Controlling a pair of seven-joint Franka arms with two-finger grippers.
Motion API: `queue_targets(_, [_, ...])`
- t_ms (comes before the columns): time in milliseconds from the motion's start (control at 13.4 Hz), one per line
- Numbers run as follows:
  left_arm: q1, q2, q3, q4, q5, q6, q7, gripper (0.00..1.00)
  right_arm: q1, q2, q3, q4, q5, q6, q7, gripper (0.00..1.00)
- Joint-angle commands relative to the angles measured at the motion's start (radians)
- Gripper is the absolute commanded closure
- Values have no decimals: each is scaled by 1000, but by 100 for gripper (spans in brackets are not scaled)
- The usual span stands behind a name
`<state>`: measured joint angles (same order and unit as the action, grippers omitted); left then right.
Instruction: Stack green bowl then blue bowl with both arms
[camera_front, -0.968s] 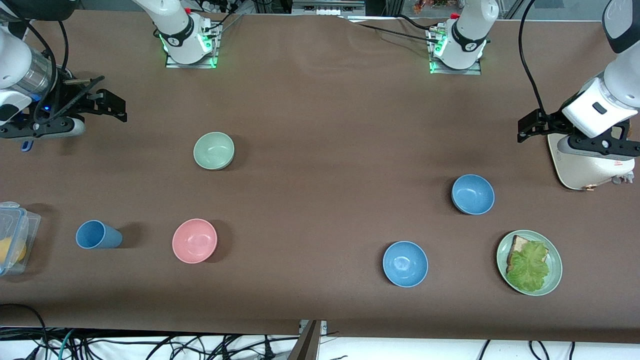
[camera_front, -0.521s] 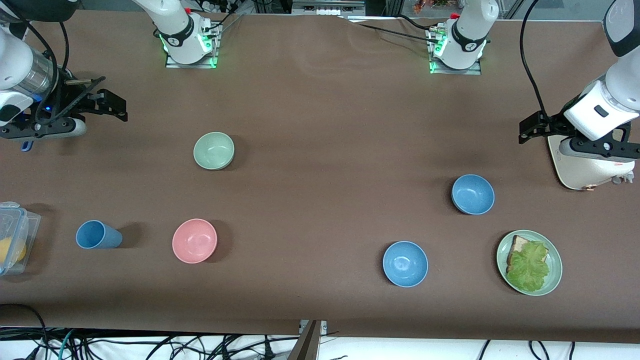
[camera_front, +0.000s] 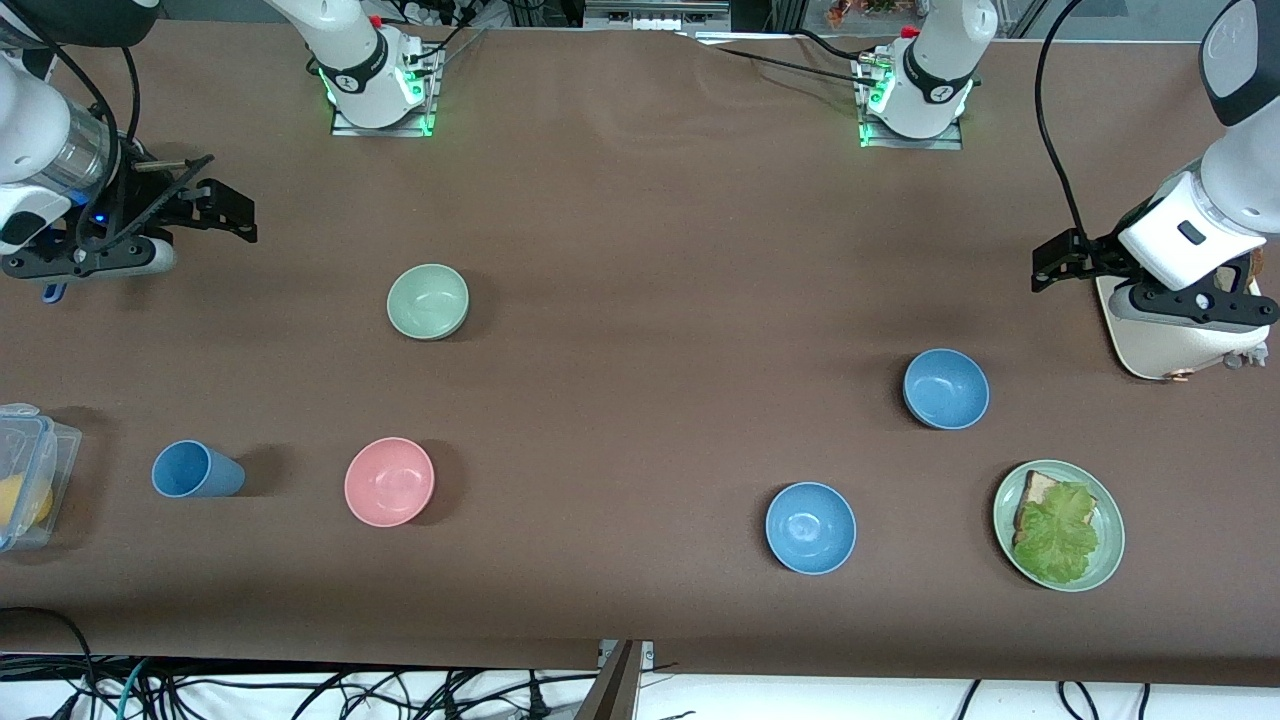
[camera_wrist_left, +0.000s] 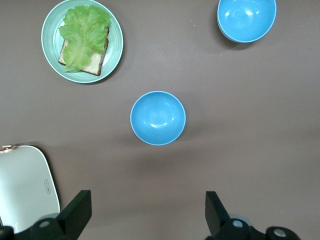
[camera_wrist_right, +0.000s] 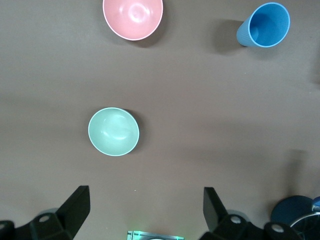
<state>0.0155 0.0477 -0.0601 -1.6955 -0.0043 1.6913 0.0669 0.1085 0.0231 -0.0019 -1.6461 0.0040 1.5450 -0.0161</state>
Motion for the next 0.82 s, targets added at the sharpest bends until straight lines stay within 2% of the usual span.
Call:
queue_targets(0, [4,11,0,30,-14,-10,10,0,-6,-9,10,-7,-13,-8,8,0])
queue_targets(745, [6,18,2,31,-16,-5,14,0,-6,-22,11,-41,-12,-6,25,0])
